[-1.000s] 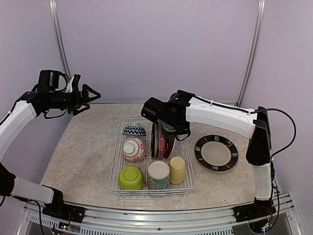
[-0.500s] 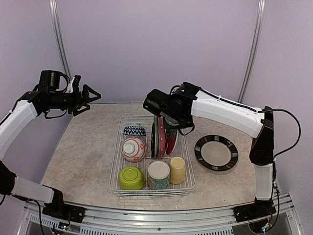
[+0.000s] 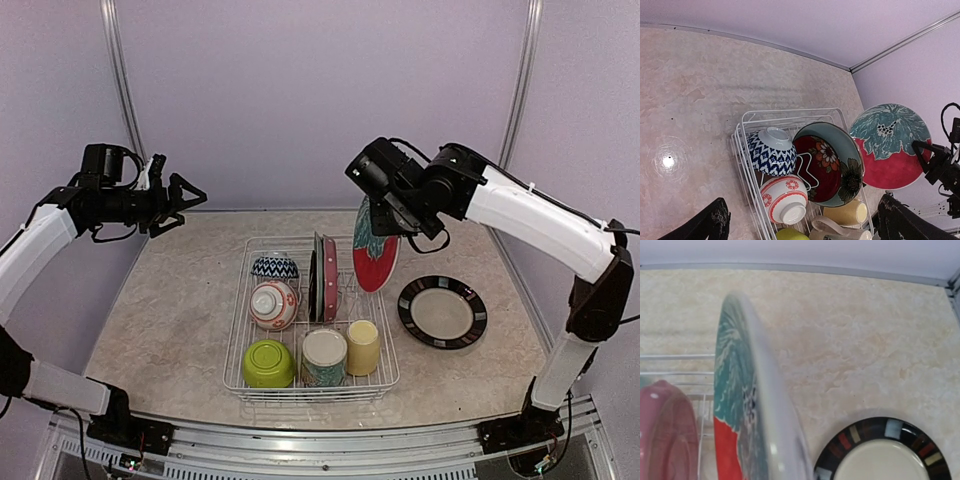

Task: Unload the mixed dishes from the dish rack
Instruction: Grab the plate from the dish rack, then place the plate with another plate, then grab the plate from the dish rack.

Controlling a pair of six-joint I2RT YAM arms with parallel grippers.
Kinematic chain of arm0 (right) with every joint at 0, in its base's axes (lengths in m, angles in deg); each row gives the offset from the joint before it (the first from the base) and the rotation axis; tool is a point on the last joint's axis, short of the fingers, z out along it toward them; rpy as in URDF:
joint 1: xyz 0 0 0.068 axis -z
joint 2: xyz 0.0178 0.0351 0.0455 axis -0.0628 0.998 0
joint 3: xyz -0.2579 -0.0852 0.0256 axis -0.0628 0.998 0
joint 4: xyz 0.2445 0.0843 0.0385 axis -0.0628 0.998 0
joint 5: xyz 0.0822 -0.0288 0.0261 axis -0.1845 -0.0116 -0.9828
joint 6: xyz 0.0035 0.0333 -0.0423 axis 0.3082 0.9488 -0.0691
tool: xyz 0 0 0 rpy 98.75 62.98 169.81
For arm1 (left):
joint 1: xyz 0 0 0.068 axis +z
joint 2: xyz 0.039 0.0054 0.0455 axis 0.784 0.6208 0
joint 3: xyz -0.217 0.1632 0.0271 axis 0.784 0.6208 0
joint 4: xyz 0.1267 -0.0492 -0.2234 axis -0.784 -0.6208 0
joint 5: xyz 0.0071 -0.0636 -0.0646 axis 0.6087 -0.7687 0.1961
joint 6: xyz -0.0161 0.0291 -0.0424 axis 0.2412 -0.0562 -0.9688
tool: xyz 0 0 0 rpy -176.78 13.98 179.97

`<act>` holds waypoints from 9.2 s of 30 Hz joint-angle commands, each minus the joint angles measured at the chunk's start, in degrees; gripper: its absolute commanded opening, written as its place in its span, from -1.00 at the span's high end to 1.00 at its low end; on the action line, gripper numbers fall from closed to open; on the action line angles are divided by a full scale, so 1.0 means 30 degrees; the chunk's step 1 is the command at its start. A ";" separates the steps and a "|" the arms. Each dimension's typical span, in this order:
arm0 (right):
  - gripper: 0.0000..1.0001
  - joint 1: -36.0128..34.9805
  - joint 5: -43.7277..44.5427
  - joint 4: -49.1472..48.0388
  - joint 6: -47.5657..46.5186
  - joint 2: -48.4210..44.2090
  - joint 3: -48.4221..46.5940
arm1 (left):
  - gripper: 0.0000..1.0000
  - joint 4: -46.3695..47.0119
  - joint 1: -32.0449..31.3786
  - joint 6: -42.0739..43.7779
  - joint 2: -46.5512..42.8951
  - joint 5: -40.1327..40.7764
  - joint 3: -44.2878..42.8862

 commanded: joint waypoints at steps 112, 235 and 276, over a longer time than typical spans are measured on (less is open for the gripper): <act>-0.50 1.1000 -1.1556 -1.0719 -0.4458 -0.8902 1.6929 | -0.98 0.0154 -0.0119 -0.0500 0.1333 -0.1274 -0.0292; 1.00 -0.0496 -0.3908 -1.2730 -0.2933 -0.0096 0.5101 | -0.98 0.0742 -0.0784 -0.1165 0.1799 -0.2233 0.0084; 1.00 -0.2194 0.4595 -0.9558 -0.8924 0.4173 -0.1845 | -0.95 0.0538 -0.1890 -0.2074 0.3037 -0.1271 0.0090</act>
